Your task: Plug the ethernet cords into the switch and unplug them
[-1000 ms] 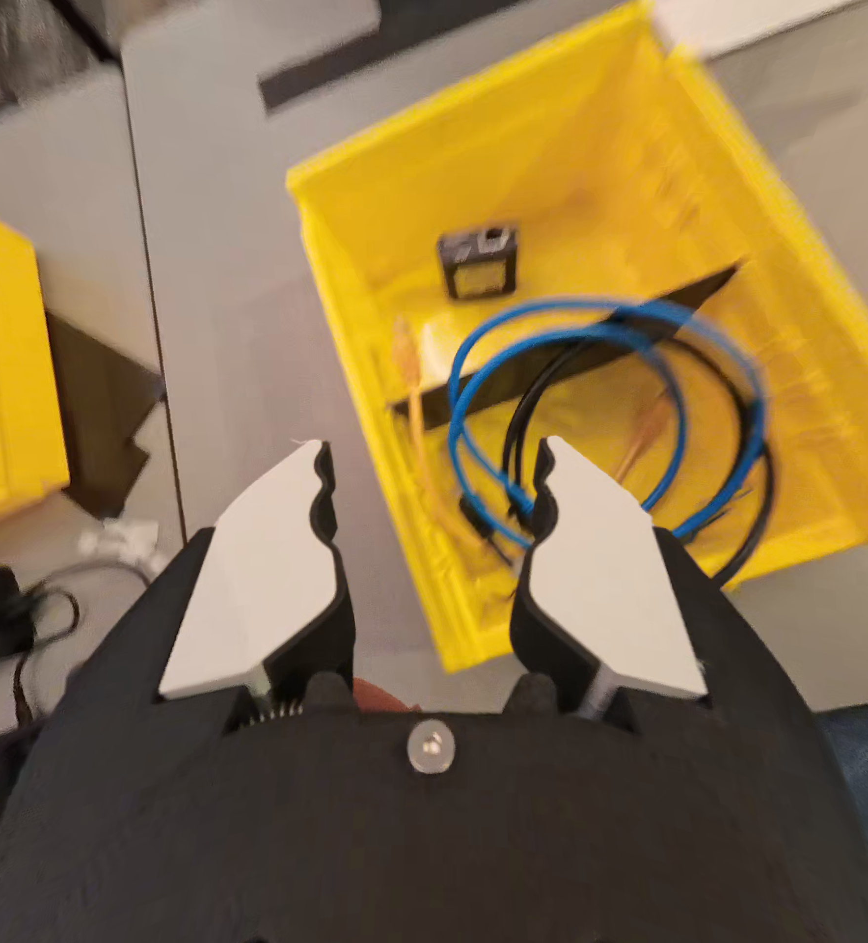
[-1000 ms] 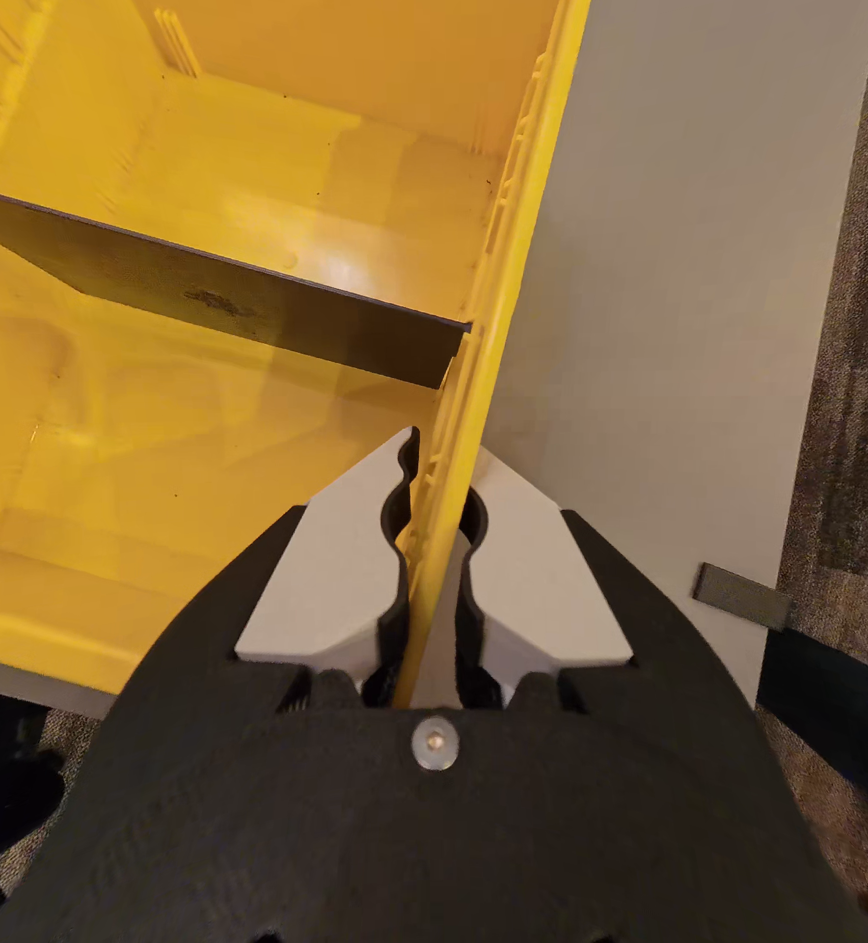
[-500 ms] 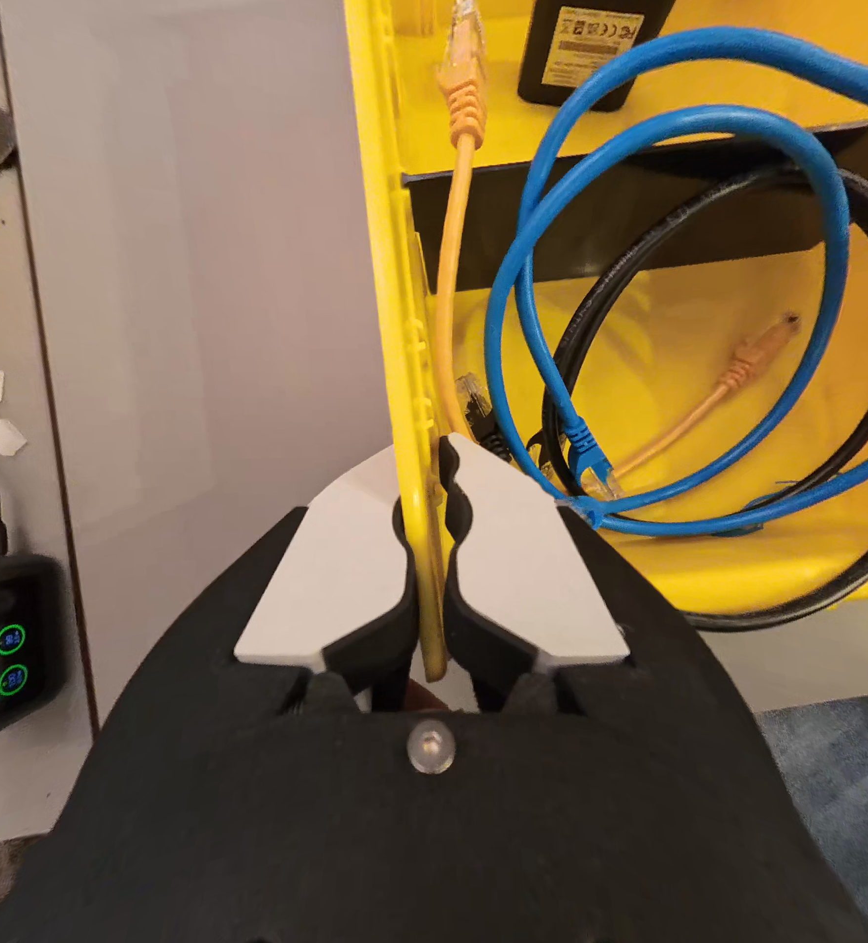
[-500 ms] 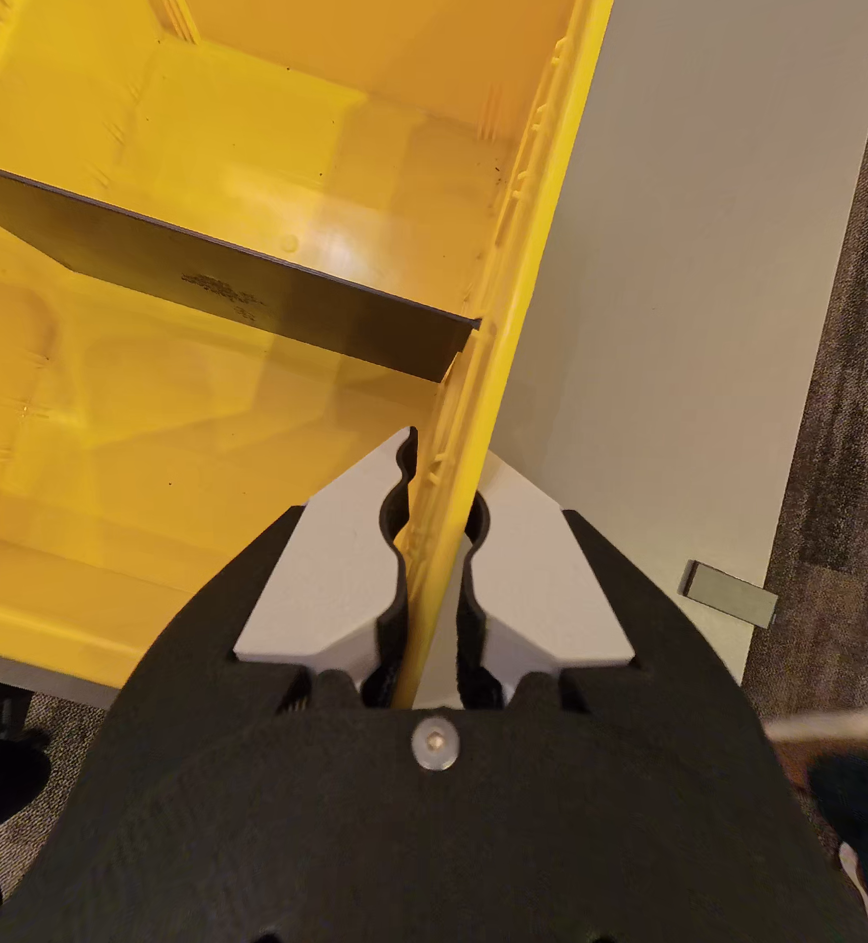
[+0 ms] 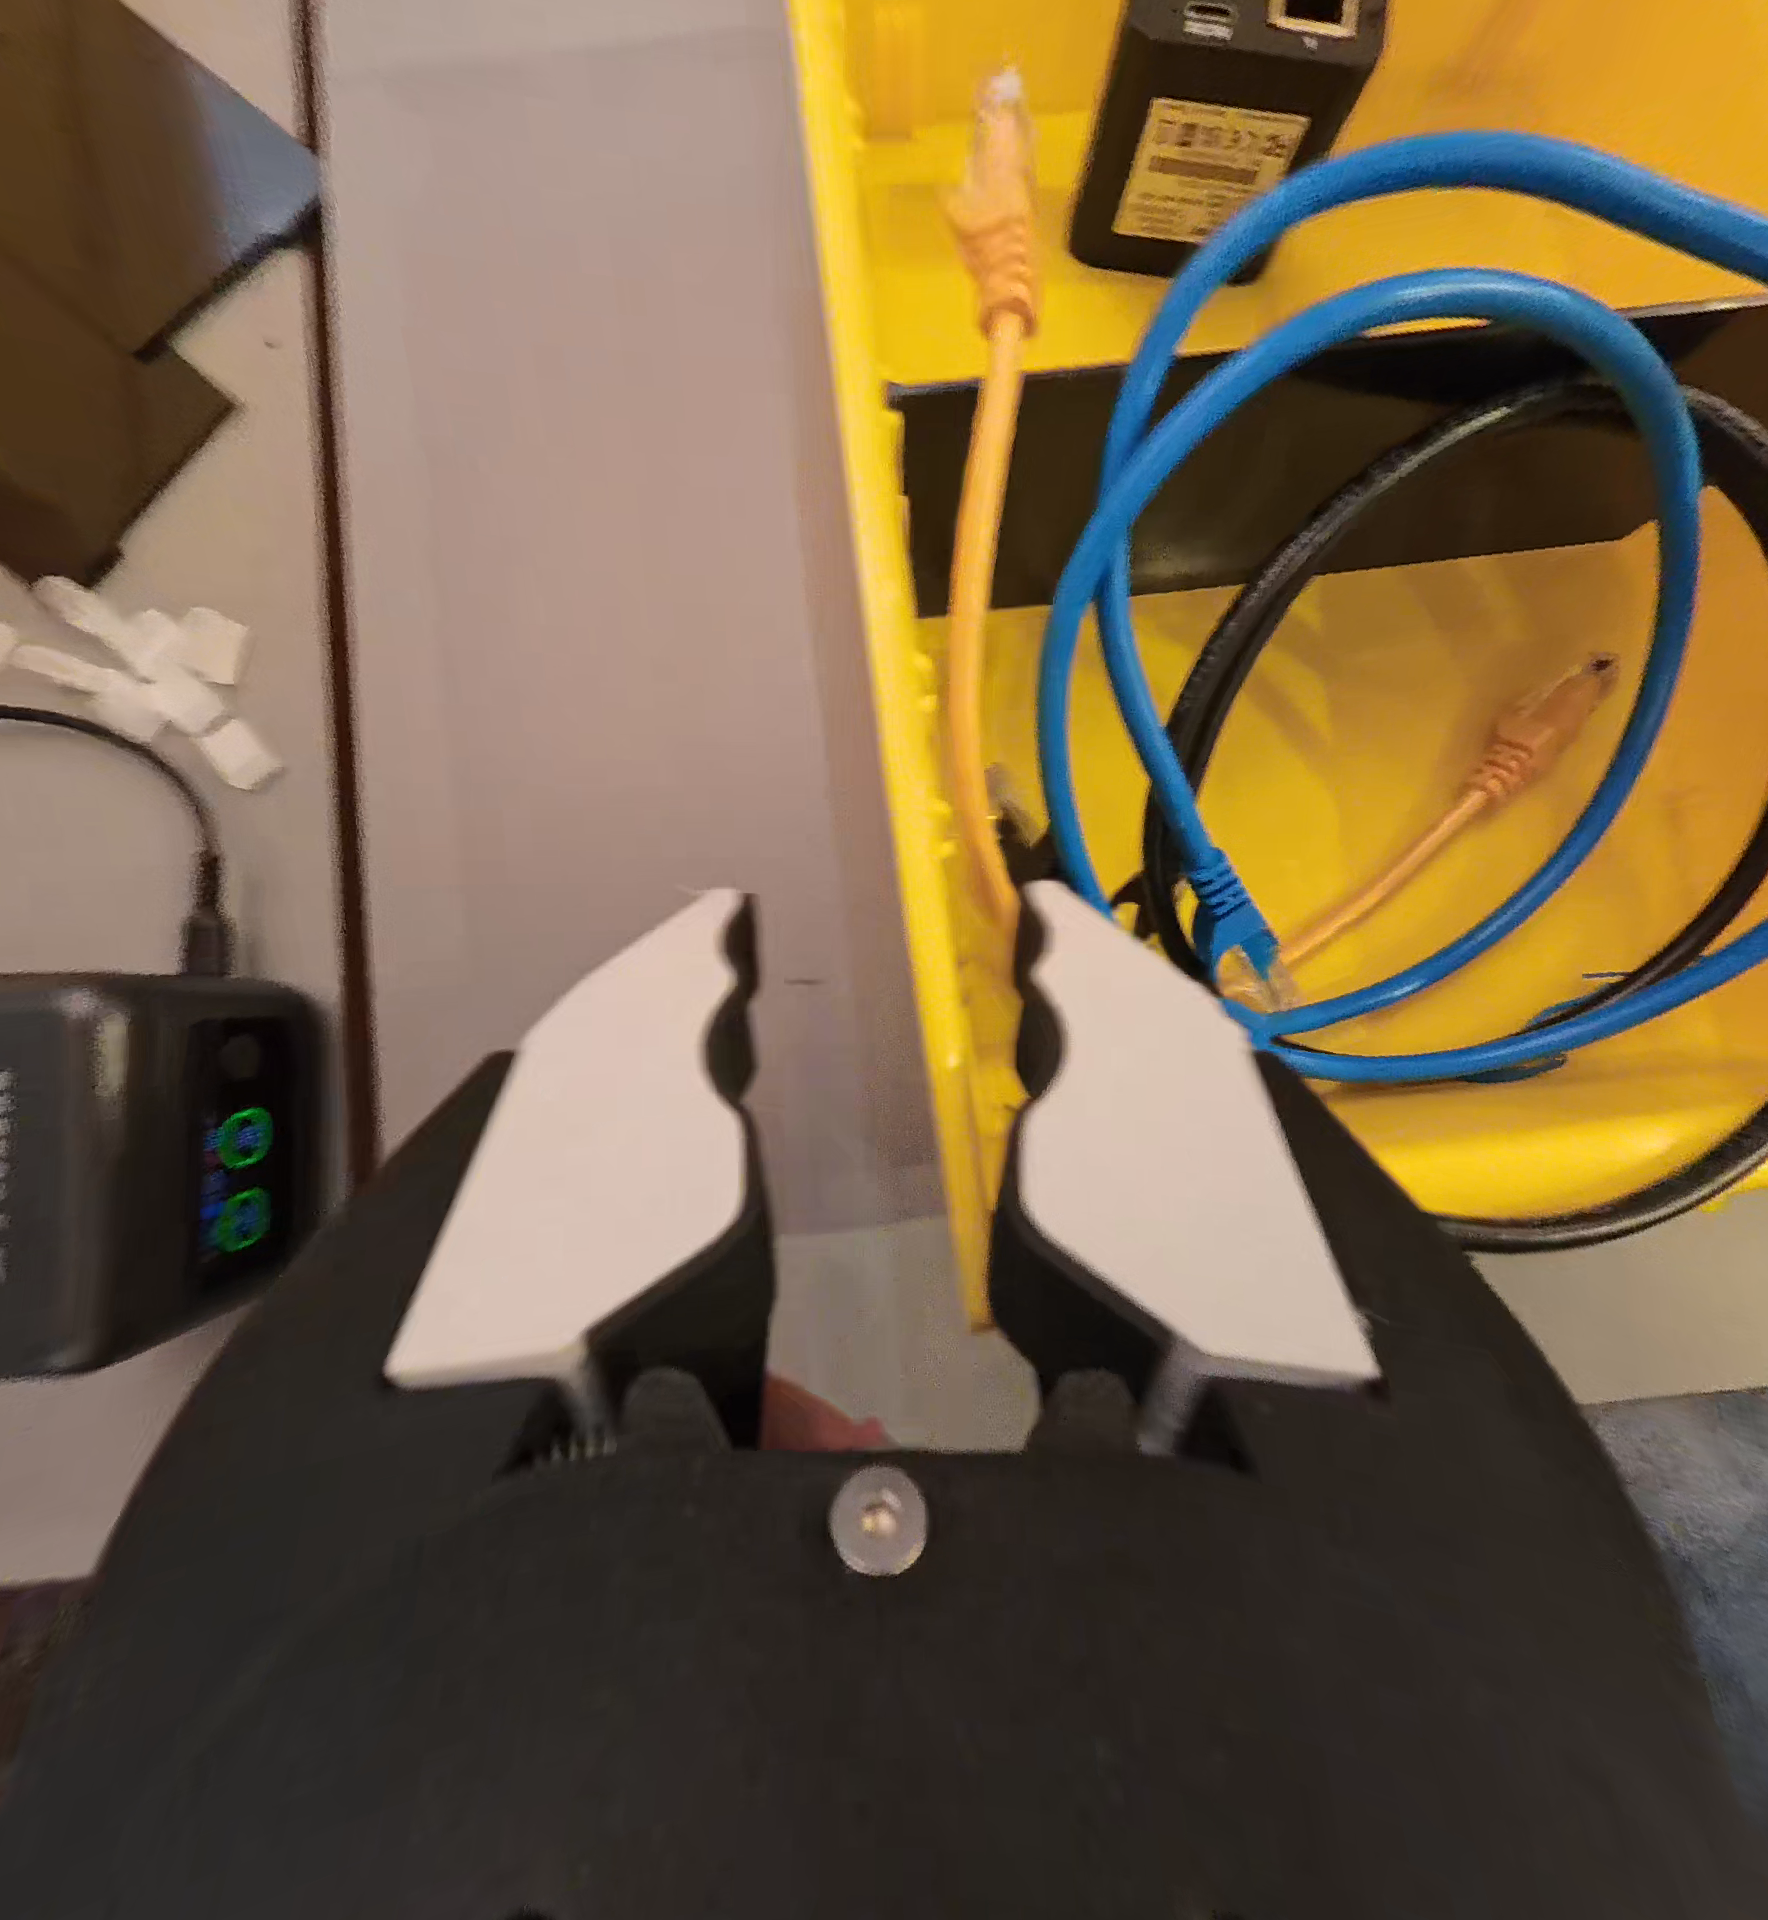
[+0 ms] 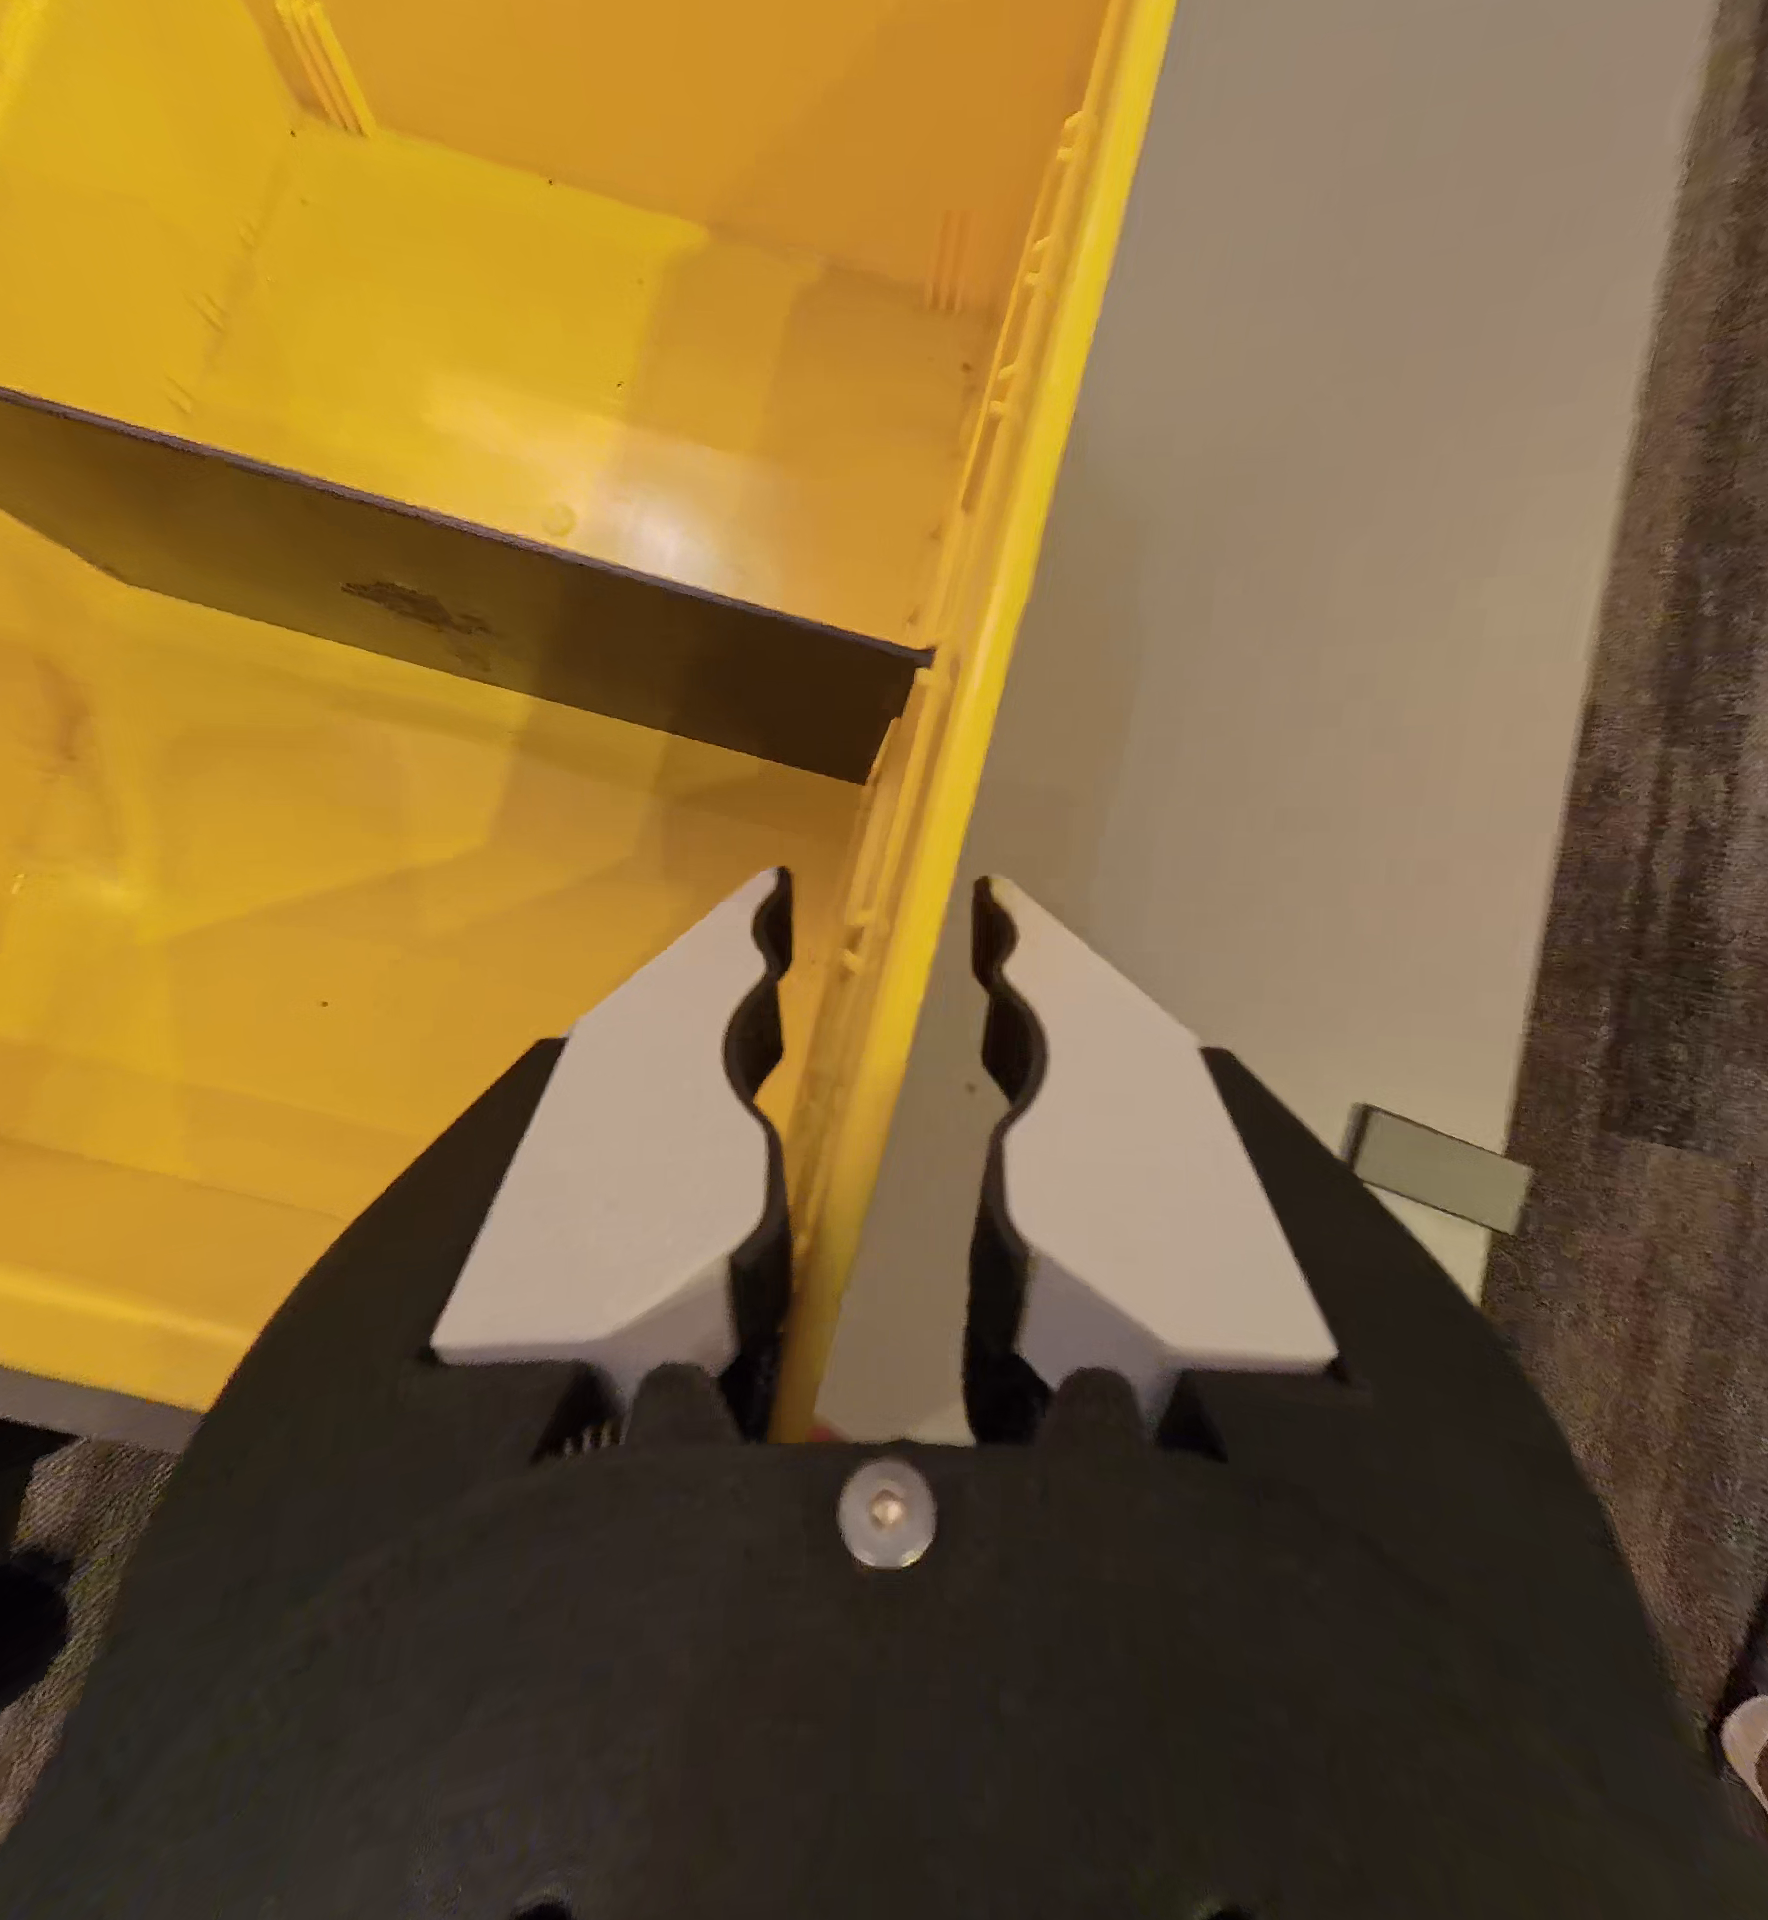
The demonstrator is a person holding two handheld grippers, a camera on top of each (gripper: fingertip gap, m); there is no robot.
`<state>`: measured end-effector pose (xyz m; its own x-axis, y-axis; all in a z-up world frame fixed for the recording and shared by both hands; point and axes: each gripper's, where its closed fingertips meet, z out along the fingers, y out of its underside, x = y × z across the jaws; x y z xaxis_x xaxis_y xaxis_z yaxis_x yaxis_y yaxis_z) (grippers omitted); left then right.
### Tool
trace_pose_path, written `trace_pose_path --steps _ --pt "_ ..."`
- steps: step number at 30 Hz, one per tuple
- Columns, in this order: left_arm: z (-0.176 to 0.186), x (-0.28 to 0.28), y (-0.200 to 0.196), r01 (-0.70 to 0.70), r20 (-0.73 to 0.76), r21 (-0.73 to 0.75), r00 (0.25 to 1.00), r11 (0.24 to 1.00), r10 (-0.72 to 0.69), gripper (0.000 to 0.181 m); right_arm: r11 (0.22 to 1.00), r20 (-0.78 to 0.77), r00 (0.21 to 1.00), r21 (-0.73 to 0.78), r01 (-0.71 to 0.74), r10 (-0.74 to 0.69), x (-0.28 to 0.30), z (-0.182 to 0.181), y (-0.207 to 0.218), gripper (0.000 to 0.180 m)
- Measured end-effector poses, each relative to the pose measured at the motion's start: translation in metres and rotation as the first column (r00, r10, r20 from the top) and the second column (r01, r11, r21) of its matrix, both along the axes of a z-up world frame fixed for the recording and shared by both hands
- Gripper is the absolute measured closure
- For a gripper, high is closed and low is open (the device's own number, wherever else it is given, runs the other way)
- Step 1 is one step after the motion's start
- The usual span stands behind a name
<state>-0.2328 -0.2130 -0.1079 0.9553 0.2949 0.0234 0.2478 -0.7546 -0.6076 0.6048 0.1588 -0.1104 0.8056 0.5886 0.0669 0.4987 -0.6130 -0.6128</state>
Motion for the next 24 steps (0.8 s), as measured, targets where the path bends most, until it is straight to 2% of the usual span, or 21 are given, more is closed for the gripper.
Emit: trace_pose_path --steps 1,4,6,9,11,14,15,16,17,20,22,24 --pt "0.011 -0.005 -0.001 -0.007 -0.038 0.017 0.999 1.000 0.008 0.123 0.999 0.005 1.000 0.030 0.012 -0.012 0.003 0.006 0.001 0.142" --pt "0.067 -0.007 0.016 0.028 -0.187 0.168 0.982 0.985 0.004 0.119 0.986 0.063 0.996 0.160 0.055 -0.066 0.014 0.031 0.006 0.133" --pt "0.089 0.013 0.041 0.141 -0.241 0.156 0.965 0.978 -0.101 0.117 0.961 0.132 0.986 0.268 0.067 -0.106 0.019 0.055 0.008 0.127" --pt "0.096 0.039 0.090 0.253 -0.262 0.062 0.938 0.965 -0.229 0.109 0.920 0.165 0.980 0.391 0.038 -0.111 0.000 0.093 0.004 0.130" --pt "0.091 0.043 0.126 0.286 -0.253 0.003 0.927 0.958 -0.276 0.111 0.894 0.172 0.982 0.448 -0.007 -0.078 -0.026 0.114 -0.001 0.132" --pt "0.058 0.043 0.166 0.347 -0.161 -0.183 0.913 0.920 -0.376 0.111 0.860 0.185 0.983 0.498 -0.111 0.020 -0.076 0.134 -0.013 0.134" --pt "0.049 0.039 0.176 0.368 -0.172 -0.242 0.894 0.898 -0.413 0.116 0.851 0.191 0.980 0.504 -0.148 0.057 -0.093 0.138 -0.017 0.135" --pt "0.036 0.034 0.179 0.380 -0.157 -0.330 0.881 0.864 -0.447 0.118 0.843 0.200 0.975 0.505 -0.186 0.096 -0.110 0.139 -0.022 0.136" --pt "0.025 0.031 0.183 0.381 -0.115 -0.387 0.884 0.840 -0.454 0.110 0.837 0.204 0.969 0.499 -0.225 0.139 -0.127 0.140 -0.028 0.136" --pt "0.014 0.030 0.197 0.372 -0.076 -0.417 0.895 0.829 -0.440 0.111 0.811 0.208 0.945 0.487 -0.324 0.253 -0.171 0.137 -0.043 0.138" --pt "-0.002 0.026 0.194 0.349 -0.022 -0.483 0.912 0.803 -0.410 0.100 0.798 0.220 0.928 0.475 -0.372 0.302 -0.190 0.133 -0.049 0.138" --pt "-0.016 0.025 0.190 0.342 0.015 -0.529 0.919 0.777 -0.394 0.099 0.785 0.219 0.919 0.479 -0.393 0.326 -0.204 0.132 -0.052 0.139"
